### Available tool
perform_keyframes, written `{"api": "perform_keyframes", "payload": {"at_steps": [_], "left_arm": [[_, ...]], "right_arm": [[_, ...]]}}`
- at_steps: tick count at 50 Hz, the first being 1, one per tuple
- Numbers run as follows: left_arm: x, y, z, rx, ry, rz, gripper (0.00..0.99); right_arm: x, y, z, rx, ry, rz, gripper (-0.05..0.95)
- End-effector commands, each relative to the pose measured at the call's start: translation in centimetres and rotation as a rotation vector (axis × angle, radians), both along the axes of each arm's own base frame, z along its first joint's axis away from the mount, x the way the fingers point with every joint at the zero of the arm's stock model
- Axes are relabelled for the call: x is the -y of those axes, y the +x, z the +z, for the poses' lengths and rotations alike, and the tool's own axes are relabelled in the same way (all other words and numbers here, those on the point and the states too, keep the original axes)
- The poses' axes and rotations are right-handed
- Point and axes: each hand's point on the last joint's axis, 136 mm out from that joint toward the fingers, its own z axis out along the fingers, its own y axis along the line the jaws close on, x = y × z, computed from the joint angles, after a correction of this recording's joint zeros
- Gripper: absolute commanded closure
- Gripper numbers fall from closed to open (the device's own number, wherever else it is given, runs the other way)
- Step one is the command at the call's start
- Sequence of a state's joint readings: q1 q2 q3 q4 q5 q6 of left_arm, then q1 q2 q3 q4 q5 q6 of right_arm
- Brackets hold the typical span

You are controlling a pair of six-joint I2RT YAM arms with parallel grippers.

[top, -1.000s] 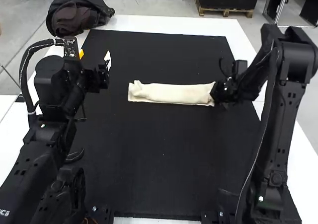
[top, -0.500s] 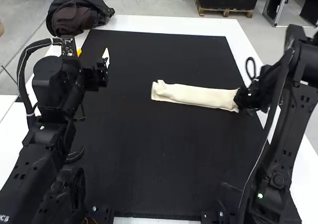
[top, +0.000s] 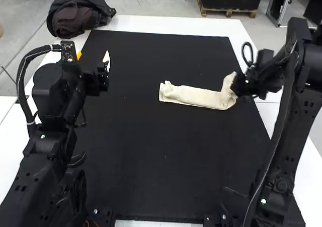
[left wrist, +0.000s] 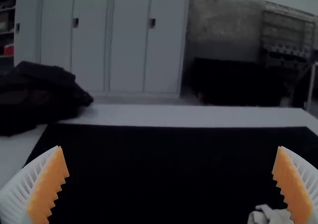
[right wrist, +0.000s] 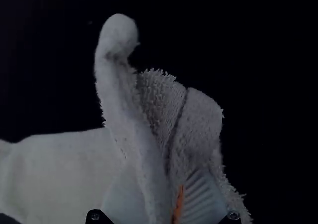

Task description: Fold the towel.

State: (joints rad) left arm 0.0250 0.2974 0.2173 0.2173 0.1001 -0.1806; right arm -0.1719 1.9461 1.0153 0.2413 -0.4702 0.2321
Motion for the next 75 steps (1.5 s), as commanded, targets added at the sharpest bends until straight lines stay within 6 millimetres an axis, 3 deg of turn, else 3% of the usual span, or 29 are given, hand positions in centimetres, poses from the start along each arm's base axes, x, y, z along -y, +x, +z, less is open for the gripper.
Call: {"api": "perform_keyframes", "payload": {"at_steps": [1, 14, 24, 39, 55, 75], "left_arm": [[0.1, -0.3, -0.1, 0.014, 0.006, 0.001, 0.028], [0.1, -0.9, -1.2, 0.019, 0.035, 0.004, 0.028], [0.1, -1.6, -1.4, 0.048, 0.052, 0.007, 0.028], [0.3, -1.9, -2.3, 0.055, 0.062, 0.004, 0.028], [0.3, -2.1, -2.2, 0.063, 0.063, 0.003, 0.028], [0.6, -2.1, -2.1, 0.065, 0.062, -0.009, 0.028]], "right_arm": [[-4.1, 0.5, 1.8, 0.023, 0.024, 0.047, 0.9], [-11.6, 0.3, 1.8, 0.039, 0.042, 0.129, 0.9], [-15.0, 0.5, 1.7, 0.054, 0.05, 0.155, 0.9], [-18.4, 0.2, 0.7, 0.047, 0.071, 0.197, 0.9], [-21.6, 0.8, 1.6, 0.08, 0.082, 0.226, 0.9], [-24.3, 1.2, 1.0, 0.078, 0.087, 0.254, 0.9]]}}
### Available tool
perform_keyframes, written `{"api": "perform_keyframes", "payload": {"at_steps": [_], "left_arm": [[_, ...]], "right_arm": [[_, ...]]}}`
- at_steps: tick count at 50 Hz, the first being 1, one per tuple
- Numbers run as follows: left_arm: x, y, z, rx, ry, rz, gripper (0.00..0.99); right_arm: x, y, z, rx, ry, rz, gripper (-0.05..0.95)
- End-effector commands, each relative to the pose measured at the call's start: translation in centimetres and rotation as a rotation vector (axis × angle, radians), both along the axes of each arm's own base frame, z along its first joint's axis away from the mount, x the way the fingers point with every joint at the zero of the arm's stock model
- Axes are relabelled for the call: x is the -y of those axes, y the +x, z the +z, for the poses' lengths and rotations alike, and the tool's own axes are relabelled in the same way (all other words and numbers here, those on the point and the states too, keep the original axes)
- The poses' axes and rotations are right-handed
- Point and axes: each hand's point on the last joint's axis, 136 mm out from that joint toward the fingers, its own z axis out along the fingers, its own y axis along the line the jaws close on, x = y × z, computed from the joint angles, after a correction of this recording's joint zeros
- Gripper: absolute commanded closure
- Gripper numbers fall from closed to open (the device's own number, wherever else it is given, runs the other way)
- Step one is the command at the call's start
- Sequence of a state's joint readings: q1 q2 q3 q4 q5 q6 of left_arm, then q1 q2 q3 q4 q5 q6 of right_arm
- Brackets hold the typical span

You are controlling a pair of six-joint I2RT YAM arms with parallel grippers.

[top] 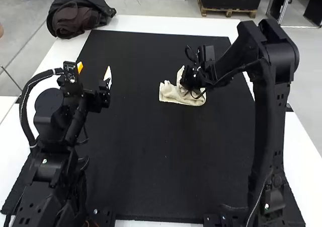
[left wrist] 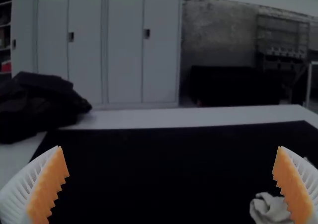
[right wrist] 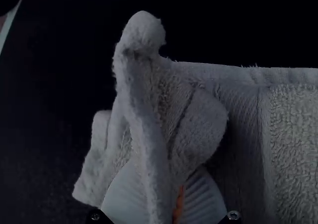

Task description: Fold the towel.

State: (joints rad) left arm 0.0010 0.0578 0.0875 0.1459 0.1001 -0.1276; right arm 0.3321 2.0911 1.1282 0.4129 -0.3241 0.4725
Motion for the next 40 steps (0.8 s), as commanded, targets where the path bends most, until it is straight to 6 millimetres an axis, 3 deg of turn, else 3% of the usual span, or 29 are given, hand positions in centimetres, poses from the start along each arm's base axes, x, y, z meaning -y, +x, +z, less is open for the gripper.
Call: {"api": "perform_keyframes", "payload": {"at_steps": [1, 23, 40], "left_arm": [[0.0, -0.2, 0.5, 0.023, 0.009, 0.006, 0.028], [0.0, -0.3, 0.5, 0.023, 0.009, 0.004, 0.028], [0.2, -0.2, 0.0, 0.019, 0.008, 0.0, 0.028]], "right_arm": [[-1.5, 0.8, 1.4, 0.037, 0.016, 0.004, 0.9], [-4.5, 0.3, 1.5, 0.045, 0.025, 0.043, 0.9], [-4.9, 0.2, 0.5, 0.033, 0.018, 0.046, 0.9]]}}
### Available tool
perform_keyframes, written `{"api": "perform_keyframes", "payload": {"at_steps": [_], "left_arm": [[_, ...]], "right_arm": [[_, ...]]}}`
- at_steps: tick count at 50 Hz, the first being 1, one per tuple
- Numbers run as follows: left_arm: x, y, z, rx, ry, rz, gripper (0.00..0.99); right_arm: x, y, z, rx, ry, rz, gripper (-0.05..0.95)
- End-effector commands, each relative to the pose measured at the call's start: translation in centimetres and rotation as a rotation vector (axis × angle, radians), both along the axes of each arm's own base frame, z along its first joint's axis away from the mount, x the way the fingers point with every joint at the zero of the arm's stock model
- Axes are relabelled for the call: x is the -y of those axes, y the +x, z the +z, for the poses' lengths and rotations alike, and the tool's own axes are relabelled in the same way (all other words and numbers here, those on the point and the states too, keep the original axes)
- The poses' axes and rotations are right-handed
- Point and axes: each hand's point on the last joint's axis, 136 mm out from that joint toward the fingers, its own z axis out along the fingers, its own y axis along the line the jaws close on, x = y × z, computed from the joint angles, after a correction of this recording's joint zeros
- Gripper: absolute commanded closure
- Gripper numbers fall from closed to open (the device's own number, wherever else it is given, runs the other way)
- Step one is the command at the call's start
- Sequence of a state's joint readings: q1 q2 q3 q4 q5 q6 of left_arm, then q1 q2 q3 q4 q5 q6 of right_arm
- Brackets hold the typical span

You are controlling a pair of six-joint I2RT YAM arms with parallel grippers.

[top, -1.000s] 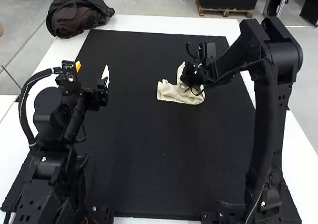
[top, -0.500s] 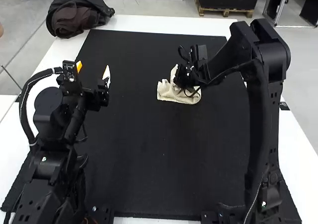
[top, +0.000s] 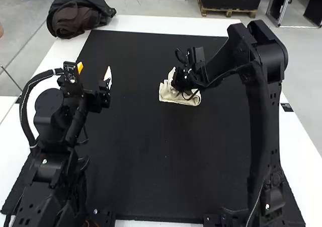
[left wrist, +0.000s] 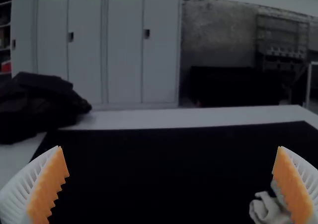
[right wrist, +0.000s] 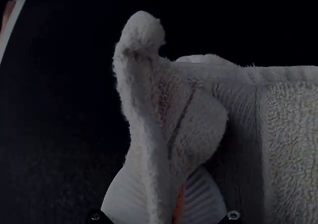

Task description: Fold the towel.

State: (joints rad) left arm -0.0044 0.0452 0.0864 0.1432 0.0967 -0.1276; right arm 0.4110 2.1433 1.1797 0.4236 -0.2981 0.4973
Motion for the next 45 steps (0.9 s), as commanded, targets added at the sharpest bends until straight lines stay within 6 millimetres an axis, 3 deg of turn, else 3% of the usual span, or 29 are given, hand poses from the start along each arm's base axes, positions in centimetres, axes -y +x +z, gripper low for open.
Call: {"api": "perform_keyframes", "payload": {"at_steps": [1, 10, 19, 24, 45], "left_arm": [[0.1, -0.1, -0.2, 0.008, 0.008, 0.0, 0.028], [0.1, -0.1, -0.1, 0.011, 0.008, 0.0, 0.028], [0.1, -0.1, -0.1, 0.011, 0.008, 0.002, 0.028], [0.1, -0.1, -0.1, 0.011, 0.008, 0.002, 0.028], [0.0, -0.1, -0.1, 0.01, 0.007, 0.008, 0.028]], "right_arm": [[-0.9, 0.6, 1.1, 0.032, 0.014, 0.002, 0.9], [-1.4, 0.4, 1.1, 0.038, 0.015, 0.013, 0.87], [-2.2, 0.2, 1.6, 0.043, 0.021, 0.024, 0.28], [-2.5, 0.1, 1.8, 0.03, 0.016, 0.03, 0.07], [-3.2, 0.2, 6.3, 0.074, 0.068, 0.038, 0.04]]}}
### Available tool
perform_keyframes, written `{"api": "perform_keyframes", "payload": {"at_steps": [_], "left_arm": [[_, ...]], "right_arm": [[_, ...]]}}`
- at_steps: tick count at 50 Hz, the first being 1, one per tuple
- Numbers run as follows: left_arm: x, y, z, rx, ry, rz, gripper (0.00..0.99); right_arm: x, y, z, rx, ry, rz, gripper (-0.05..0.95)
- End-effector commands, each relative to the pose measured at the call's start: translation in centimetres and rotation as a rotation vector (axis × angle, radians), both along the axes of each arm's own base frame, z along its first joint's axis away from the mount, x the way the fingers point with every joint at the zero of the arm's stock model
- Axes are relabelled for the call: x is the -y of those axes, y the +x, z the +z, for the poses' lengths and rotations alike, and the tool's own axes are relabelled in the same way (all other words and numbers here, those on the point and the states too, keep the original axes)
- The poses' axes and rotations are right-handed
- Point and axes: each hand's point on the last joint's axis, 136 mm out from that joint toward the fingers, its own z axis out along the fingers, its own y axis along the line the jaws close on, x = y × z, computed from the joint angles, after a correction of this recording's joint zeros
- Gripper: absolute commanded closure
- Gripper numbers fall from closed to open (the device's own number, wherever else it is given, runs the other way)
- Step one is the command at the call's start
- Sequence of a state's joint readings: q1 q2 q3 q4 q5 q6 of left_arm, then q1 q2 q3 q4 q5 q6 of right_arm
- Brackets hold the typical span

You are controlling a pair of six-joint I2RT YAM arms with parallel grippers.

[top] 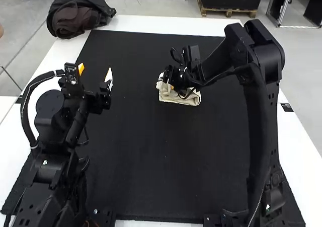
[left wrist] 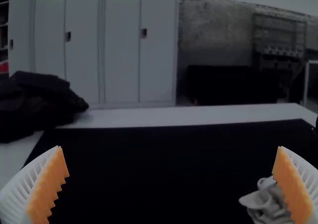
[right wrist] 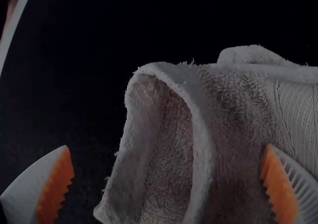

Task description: Fold the towel.

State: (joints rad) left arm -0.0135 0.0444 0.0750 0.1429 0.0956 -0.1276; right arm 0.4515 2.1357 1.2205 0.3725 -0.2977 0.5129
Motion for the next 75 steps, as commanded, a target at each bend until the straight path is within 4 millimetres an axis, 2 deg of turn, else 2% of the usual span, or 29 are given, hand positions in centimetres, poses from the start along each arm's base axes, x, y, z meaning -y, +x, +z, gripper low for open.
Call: {"api": "perform_keyframes", "payload": {"at_steps": [1, 13, 20, 22, 24, 27, 29, 31, 34, 43, 50, 65, 75], "left_arm": [[-0.2, -0.2, 0.5, 0.022, 0.007, 0.017, 0.028], [-0.3, -0.2, 0.5, 0.022, 0.006, 0.022, 0.028], [-0.6, -0.2, 0.4, 0.021, 0.005, 0.034, 0.028], [-0.6, -0.1, 0.3, 0.021, 0.005, 0.034, 0.028], [-0.7, -0.1, 0.3, 0.022, 0.003, 0.043, 0.028], [-0.8, -0.1, 0.4, 0.024, 0.002, 0.047, 0.028], [-0.9, -0.1, 0.4, 0.024, 0.002, 0.05, 0.028], [-0.9, -0.1, 0.4, 0.024, 0.001, 0.052, 0.028], [-0.9, -0.1, 0.4, 0.025, 0.001, 0.052, 0.028], [-1.0, -0.1, 0.4, 0.025, 0.001, 0.057, 0.028], [-1.0, -0.1, 0.4, 0.025, 0.001, 0.057, 0.028], [-1.0, -0.1, 0.4, 0.025, 0.001, 0.057, 0.028], [-1.0, -0.2, 0.5, 0.028, 0.001, 0.057, 0.028]], "right_arm": [[-1.1, 0.7, 5.6, 0.088, 0.065, 0.008, 0.04], [-1.1, 0.6, 8.6, 0.116, 0.108, 0.015, 0.04], [-0.4, 0.7, 8.9, 0.116, 0.113, 0.005, 0.04], [-0.1, 0.8, 8.9, 0.117, 0.113, 0.003, 0.08], [0.2, 0.9, 8.8, 0.115, 0.111, -0.001, 0.17], [0.9, 0.9, 8.3, 0.11, 0.104, -0.01, 0.44], [1.3, 1.1, 8.2, 0.12, 0.106, -0.016, 0.65], [1.8, 1.4, 8.2, 0.135, 0.112, -0.027, 0.8], [2.5, 1.5, 8.0, 0.149, 0.12, -0.04, 0.89], [3.8, 1.6, 7.0, 0.147, 0.11, -0.059, 0.9], [3.9, 1.1, 5.2, 0.121, 0.096, -0.055, 0.9], [3.5, 0.6, 3.3, 0.096, 0.088, -0.048, 0.91], [3.2, 0.2, 1.1, 0.068, 0.076, -0.041, 0.9]]}}
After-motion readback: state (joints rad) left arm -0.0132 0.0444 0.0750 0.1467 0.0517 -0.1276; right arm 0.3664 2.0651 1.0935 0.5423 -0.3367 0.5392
